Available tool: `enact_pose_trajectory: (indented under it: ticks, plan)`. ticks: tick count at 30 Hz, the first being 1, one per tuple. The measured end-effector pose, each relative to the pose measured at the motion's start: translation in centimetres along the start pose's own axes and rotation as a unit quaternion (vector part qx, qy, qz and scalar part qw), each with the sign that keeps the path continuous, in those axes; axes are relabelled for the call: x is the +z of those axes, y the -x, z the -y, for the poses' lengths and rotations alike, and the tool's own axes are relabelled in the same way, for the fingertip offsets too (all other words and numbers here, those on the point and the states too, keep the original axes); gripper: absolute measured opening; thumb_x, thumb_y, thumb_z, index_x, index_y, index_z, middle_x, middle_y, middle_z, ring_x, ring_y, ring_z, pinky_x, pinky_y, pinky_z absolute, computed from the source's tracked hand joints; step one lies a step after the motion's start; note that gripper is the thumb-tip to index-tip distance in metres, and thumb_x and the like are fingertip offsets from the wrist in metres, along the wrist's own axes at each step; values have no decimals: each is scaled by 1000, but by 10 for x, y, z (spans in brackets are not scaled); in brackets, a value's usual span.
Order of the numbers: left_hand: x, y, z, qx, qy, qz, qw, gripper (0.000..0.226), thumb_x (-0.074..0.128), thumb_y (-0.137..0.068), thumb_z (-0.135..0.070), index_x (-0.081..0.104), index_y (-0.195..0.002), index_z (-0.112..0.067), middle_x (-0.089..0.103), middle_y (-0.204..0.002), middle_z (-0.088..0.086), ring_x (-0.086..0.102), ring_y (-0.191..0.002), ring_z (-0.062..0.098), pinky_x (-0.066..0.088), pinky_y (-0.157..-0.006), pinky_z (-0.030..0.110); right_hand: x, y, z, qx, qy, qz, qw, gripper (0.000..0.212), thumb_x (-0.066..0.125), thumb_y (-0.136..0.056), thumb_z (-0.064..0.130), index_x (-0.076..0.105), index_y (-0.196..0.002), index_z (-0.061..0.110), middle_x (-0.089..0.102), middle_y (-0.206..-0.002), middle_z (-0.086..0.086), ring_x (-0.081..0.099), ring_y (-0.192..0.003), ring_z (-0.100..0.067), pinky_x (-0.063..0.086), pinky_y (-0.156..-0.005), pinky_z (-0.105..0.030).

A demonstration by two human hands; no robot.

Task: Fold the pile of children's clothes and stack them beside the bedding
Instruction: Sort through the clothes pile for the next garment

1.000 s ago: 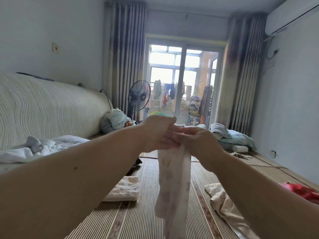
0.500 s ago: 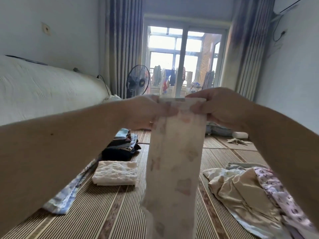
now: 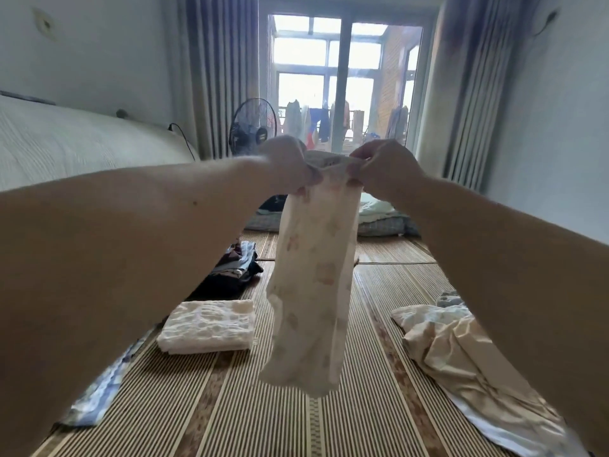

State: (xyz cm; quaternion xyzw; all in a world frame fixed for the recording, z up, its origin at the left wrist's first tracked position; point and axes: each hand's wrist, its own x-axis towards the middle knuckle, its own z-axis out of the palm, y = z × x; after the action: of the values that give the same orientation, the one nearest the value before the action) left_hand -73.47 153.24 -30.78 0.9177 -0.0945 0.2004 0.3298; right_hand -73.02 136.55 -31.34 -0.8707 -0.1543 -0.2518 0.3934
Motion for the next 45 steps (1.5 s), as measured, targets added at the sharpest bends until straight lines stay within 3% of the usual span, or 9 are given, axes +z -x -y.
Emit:
enact_pose_trajectory:
  ticks: [4,8,10,15,21,28,35,40,45]
  plan:
    - [20,-14,15,68,-116,-92,987,25,65,-86,-33,67,-88,-8,62,-73,2,59,-71,19,39,-55,22,13,-12,-20,-46,38,-38,997,8,60,-91,15,66,-93,19,60,-80,7,52,-73,-8,38,-57,-15]
    - [43,-1,43,103,-131,-63,984,19,66,-83,-31,65,-80,-12,61,-71,1,57,-65,16,34,-50,20,25,7,-43,-62,102,-10,993,14,63,-89,16,70,-101,19,62,-89,5,55,-83,-11,36,-65,-20]
    - [61,21,61,114,-138,-43,983,15,66,-79,-30,64,-73,-16,59,-67,-3,54,-62,14,32,-49,21,33,35,-56,-58,88,11,994,11,64,-88,15,69,-94,22,61,-80,8,54,-72,-7,35,-57,-10]
    - [122,131,117,94,-175,129,971,21,64,-85,-31,48,-71,-29,52,-70,-13,47,-60,1,31,-50,13,68,163,-105,57,25,202,977,13,62,-90,14,67,-94,24,59,-80,11,52,-65,0,40,-56,-11]
    - [171,259,152,78,-156,275,946,14,55,-83,-35,55,-87,-21,68,-89,2,64,-84,21,36,-61,26,96,287,-136,151,33,331,931,13,70,-81,22,74,-93,26,65,-77,16,62,-79,3,44,-73,-7]
    - [169,297,159,72,-85,317,942,21,57,-83,-44,52,-85,-24,49,-68,-12,52,-66,8,35,-55,17,89,306,-135,164,9,417,894,20,71,-78,25,64,-70,42,70,-80,13,65,-79,4,47,-70,-11]
    - [161,280,153,56,26,268,961,24,61,-69,-55,59,-82,-35,48,-66,-21,47,-74,-7,33,-60,5,90,291,-143,206,-123,340,909,14,68,-81,10,69,-79,23,64,-72,8,58,-69,-2,47,-67,-17]
    - [162,263,149,-75,166,254,950,19,72,-72,-34,67,-83,-20,67,-79,0,58,-73,5,47,-69,30,93,276,-148,248,-272,298,881,11,68,-83,1,74,-85,10,71,-78,-3,64,-74,-11,50,-69,-20]
    - [132,206,123,-53,178,243,952,12,67,-86,-14,64,-75,-15,65,-70,-4,61,-67,7,51,-64,25,74,222,-121,168,-234,261,921,10,56,-90,0,65,-85,3,67,-71,2,63,-67,-9,47,-59,-13]
